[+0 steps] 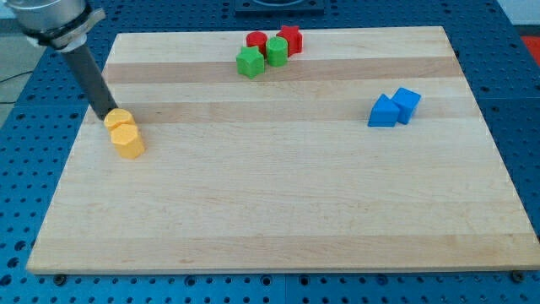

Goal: Place the green circle parallel below the red circle

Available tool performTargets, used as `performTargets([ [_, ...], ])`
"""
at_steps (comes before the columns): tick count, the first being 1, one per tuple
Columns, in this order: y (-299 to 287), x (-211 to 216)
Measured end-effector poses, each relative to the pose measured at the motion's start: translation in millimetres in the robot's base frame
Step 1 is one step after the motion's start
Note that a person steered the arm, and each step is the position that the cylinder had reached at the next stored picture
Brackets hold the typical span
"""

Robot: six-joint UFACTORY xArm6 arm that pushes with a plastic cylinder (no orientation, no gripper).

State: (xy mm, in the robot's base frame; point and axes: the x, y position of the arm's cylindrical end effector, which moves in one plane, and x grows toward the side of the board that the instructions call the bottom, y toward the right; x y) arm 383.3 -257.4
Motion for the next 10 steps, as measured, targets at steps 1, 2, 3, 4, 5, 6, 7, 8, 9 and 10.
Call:
performTargets([
  [1,7.5,22.5],
  [2,13.8,44.2],
  [3,13.8,64.2],
  [4,13.3,59.3],
  [5,-13.3,46.9],
  [6,-46.2,39.0],
  [7,-46.2,39.0],
  [8,-30.3,53.6],
  [9,-16.0,92.5],
  [10,62.0,85.0],
])
